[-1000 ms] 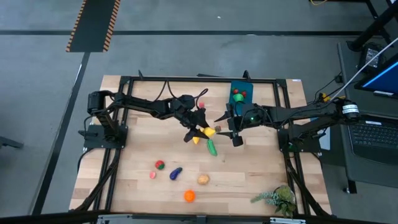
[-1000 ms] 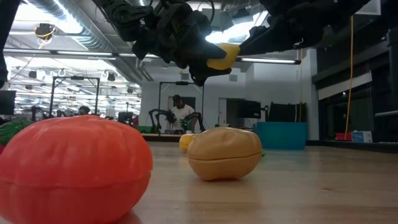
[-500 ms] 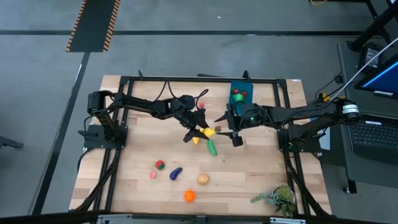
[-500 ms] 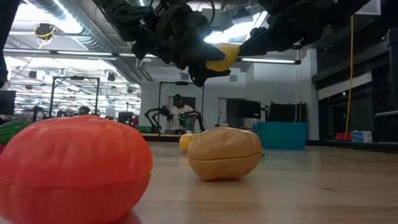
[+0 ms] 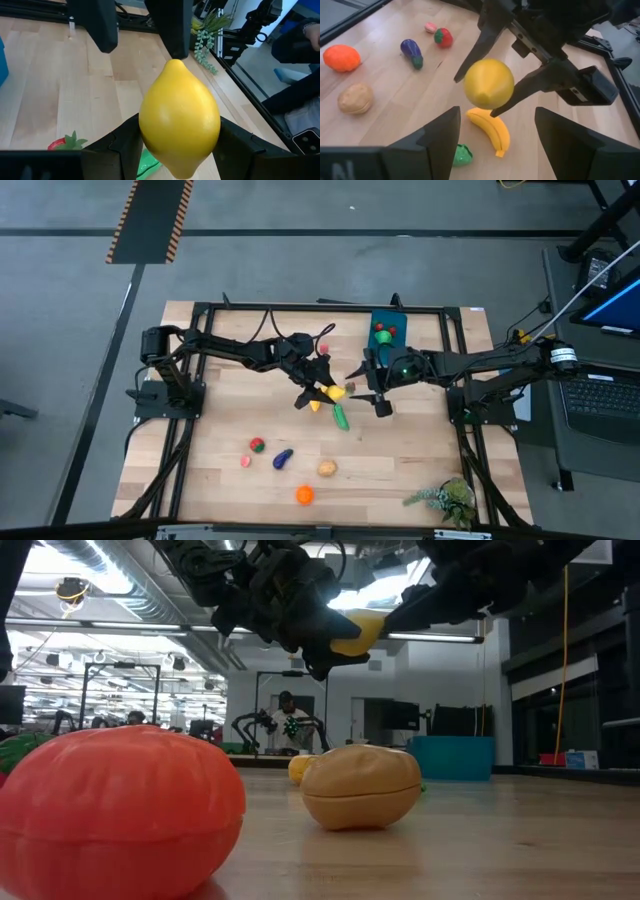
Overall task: Pick and placing Produce into tupperware
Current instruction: Put the yellow lemon into the blue bin
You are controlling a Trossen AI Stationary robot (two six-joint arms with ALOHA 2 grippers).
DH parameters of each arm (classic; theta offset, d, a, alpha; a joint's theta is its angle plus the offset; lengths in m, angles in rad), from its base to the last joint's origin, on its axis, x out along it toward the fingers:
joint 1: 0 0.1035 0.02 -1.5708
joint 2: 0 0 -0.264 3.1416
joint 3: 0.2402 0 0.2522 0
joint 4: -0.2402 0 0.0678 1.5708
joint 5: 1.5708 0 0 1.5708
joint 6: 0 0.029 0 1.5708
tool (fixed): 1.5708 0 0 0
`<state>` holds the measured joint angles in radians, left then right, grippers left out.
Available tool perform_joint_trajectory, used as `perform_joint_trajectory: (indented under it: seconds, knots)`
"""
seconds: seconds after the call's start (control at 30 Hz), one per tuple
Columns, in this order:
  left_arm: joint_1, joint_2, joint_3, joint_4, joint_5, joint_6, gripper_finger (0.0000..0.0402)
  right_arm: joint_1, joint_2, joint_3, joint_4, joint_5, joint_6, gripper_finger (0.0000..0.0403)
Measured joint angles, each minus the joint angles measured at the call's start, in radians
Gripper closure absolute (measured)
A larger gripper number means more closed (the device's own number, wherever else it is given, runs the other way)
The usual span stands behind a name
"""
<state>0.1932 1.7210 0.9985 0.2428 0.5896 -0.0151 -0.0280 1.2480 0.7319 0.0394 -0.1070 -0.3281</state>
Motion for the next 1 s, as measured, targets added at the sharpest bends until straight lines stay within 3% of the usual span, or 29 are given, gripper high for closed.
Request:
perform_joint_trajectory:
  seconds: [0.33, 1.0]
  knots:
    - [0.000, 0.000, 0.000, -0.005, 0.000, 0.000, 0.0212, 0.000, 0.000, 0.000, -0.016, -0.099, -0.056, 0.0145]
    - [0.000, 0.000, 0.000, -0.028, 0.027, 0.000, 0.0212, 0.000, 0.000, -0.001, 0.069, -0.041, -0.043, 0.0146]
